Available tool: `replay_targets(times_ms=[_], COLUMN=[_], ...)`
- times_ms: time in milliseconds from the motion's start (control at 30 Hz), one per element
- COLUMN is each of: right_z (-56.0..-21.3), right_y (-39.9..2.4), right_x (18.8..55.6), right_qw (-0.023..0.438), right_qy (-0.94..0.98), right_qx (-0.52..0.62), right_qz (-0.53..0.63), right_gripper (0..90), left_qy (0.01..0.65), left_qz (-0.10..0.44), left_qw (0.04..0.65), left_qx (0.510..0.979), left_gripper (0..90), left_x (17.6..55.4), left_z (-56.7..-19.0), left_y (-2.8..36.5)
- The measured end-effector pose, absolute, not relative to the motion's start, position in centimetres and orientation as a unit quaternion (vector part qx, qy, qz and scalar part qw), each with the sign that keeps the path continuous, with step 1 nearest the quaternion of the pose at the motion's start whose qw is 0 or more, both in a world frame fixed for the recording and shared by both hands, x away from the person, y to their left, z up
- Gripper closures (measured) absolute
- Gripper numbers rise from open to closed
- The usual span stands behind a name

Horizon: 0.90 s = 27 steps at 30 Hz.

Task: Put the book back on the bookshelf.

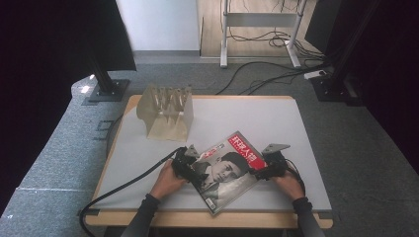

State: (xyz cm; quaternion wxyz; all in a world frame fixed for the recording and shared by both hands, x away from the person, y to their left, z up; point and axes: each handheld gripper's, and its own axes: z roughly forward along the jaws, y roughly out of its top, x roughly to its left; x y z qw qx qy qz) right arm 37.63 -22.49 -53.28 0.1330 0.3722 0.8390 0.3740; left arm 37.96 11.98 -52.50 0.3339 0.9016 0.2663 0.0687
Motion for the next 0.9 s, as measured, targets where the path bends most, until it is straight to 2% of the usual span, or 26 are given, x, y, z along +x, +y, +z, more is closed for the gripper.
replay_targets(times_ms=[267, 467, 533, 667, 833, 900], right_z=[-52.7, -52.4, -52.4, -52.7, -53.0, -53.1], right_y=[-23.2, -25.0, -25.3, -25.5, -25.0, -25.1], right_x=[36.1, 34.1, 33.7, 33.1, 33.1, 33.2], right_qw=[0.138, 0.152, 0.154, 0.156, 0.162, 0.161], right_qy=[0.847, 0.838, 0.839, 0.844, 0.847, 0.847], right_qx=[0.365, 0.38, 0.381, 0.377, 0.374, 0.374], right_qz=[0.361, 0.36, 0.357, 0.348, 0.342, 0.343], right_gripper=[5.3, 5.0, 5.1, 5.1, 2.5, 1.1], left_qy=[0.269, 0.249, 0.24, 0.244, 0.285, 0.296], left_qz=[0.07, 0.06, 0.06, 0.098, 0.122, 0.113], left_qw=[0.33, 0.324, 0.312, 0.289, 0.268, 0.275], left_qx=[0.902, 0.911, 0.917, 0.921, 0.912, 0.908], left_gripper=[0.0, 0.0, 0.0, 0.0, 0.0, 0.0], left_x=[36.3, 35.7, 36.0, 37.3, 40.0, 40.8], left_z=[-52.5, -52.3, -52.0, -51.2, -50.8, -51.0], left_y=[12.0, 12.5, 12.9, 14.4, 16.4, 17.0])
